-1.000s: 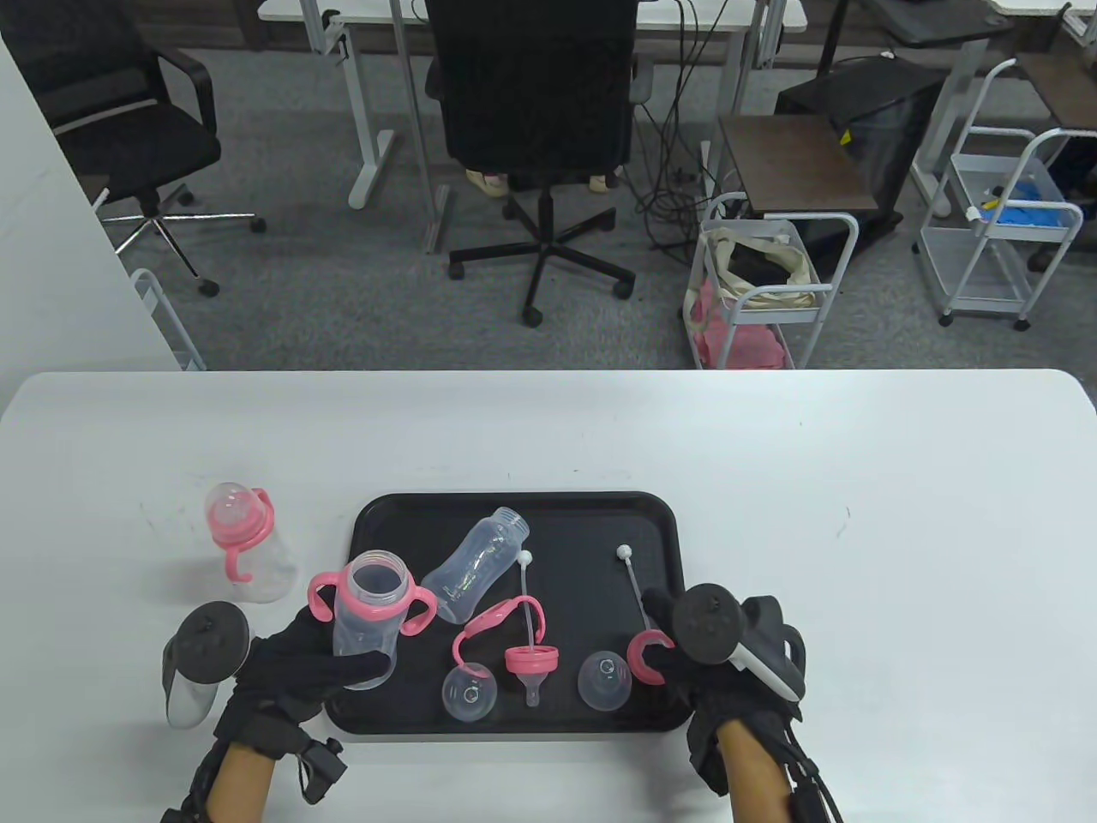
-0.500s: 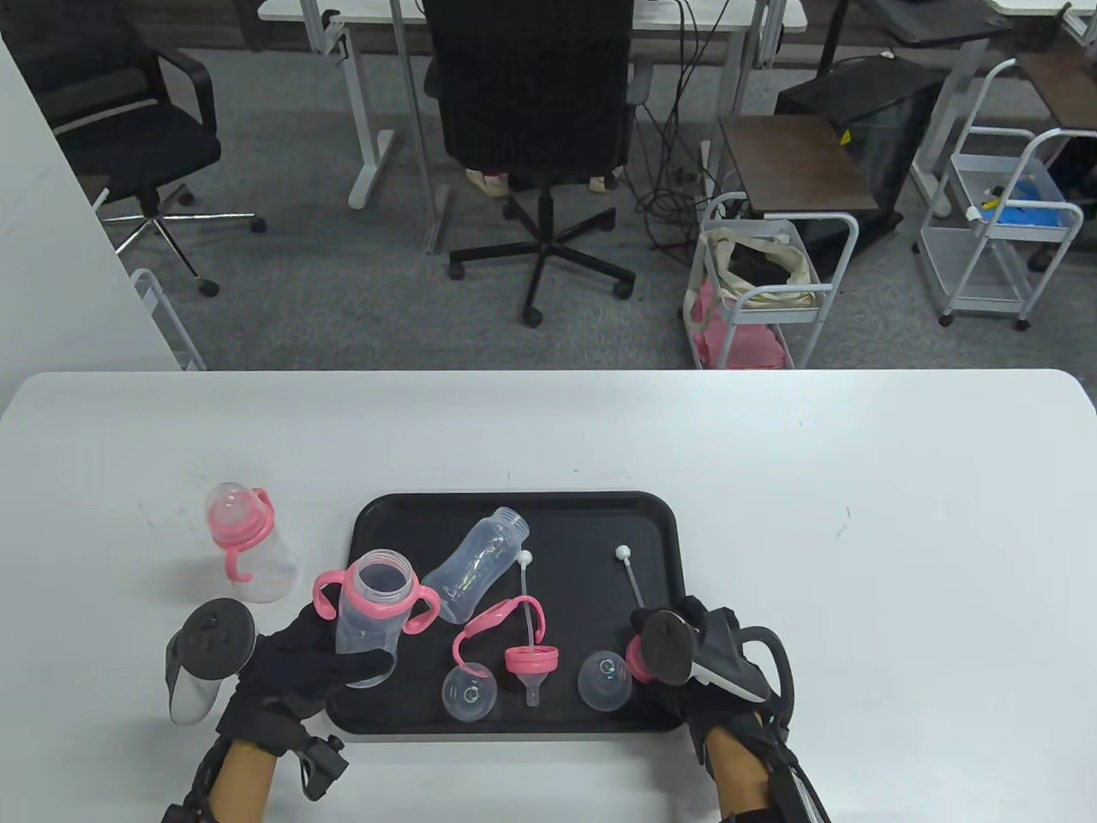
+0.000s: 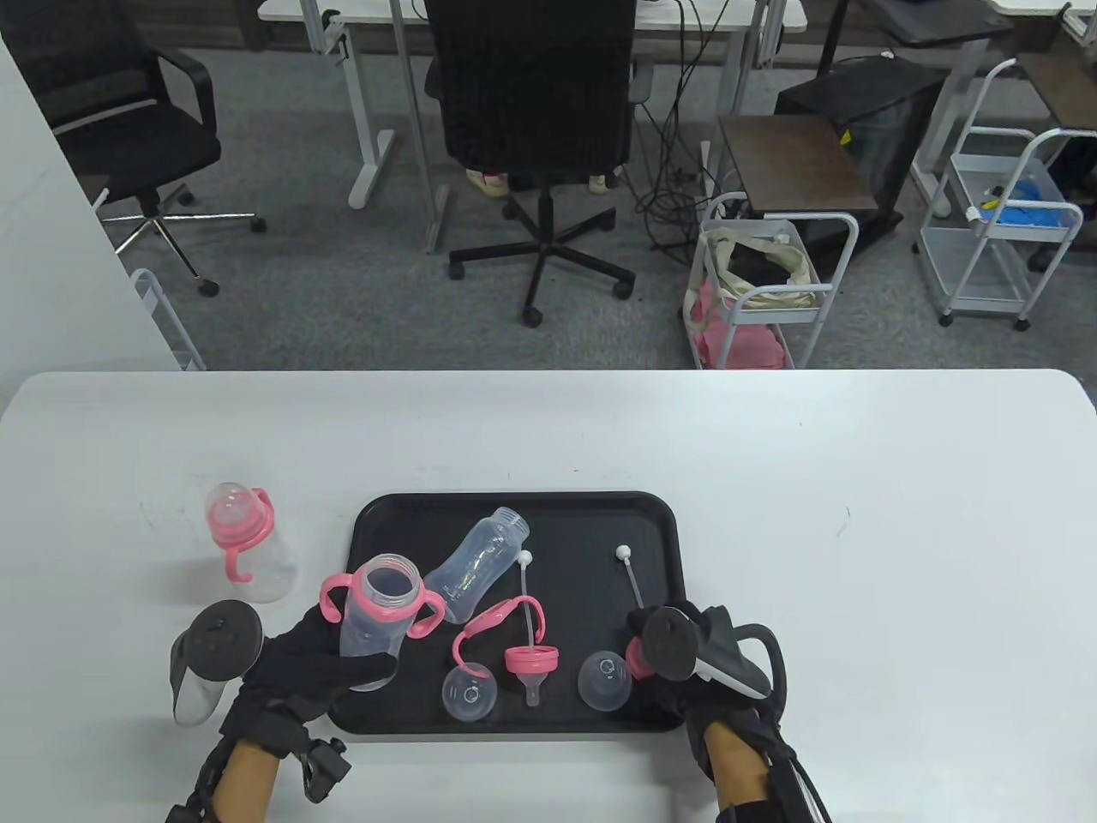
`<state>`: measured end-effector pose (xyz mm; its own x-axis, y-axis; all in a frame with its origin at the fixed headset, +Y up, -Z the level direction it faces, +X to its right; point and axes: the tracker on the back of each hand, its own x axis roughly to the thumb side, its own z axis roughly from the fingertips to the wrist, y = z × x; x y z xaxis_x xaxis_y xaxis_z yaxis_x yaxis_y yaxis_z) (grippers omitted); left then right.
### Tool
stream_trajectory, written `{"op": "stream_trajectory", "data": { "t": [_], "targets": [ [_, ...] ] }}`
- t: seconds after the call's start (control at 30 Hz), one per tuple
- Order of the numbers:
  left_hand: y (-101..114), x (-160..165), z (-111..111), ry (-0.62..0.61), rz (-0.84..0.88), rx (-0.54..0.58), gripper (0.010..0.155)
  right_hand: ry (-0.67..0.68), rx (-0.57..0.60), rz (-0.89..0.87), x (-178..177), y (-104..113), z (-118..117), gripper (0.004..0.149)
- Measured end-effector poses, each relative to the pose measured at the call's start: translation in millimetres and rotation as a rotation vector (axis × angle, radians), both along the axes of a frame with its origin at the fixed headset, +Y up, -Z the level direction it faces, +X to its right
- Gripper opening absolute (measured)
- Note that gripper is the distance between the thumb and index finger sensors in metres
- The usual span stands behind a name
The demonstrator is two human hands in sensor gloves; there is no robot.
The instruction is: Assemble baby bottles from components
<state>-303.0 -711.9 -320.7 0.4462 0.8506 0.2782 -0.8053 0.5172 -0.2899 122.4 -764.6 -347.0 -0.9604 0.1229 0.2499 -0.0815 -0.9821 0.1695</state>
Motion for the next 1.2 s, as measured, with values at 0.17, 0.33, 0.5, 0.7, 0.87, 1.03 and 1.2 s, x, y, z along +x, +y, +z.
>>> {"op": "stream_trajectory", "data": {
  "t": [0.17, 0.33, 0.5, 0.7, 0.87, 1.03, 1.2],
  "targets": [
    [-0.1, -0.8, 0.0, 0.010, -0.007, -0.001, 0.095, 0.005, -0.042, -0.056, 1.5, 5.9, -7.8, 0.083],
    [-0.1, -2.0, -0.6, 0.019, -0.012, 0.000, 0.095, -0.049, -0.031, -0.181, 17.1, 21.0, -12.5, 0.083],
    [0.2, -1.2, -1.7, 0.019, -0.022, 0.002, 0.095, -0.151, 0.044, -0.436, 39.4, 42.5, -15.2, 0.083],
    [0.1, 1.7, -2.5, 0.017, -0.047, 0.003, 0.095, -0.218, 0.103, -0.736, 44.7, 58.8, -15.1, 0.084],
    [0.8, 2.5, -1.7, 0.020, -0.089, 0.014, 0.095, -0.227, 0.115, -0.889, 40.6, 63.0, -15.2, 0.083],
    [0.2, 3.0, -1.5, 0.019, -0.104, 0.017, 0.095, -0.226, 0.155, -1.015, 41.3, 67.5, -11.4, 0.082],
    [-0.5, 2.9, -1.7, 0.015, -0.111, 0.021, 0.095, -0.164, 0.185, -1.144, 40.0, 83.3, -2.2, 0.081]
  ]
}}
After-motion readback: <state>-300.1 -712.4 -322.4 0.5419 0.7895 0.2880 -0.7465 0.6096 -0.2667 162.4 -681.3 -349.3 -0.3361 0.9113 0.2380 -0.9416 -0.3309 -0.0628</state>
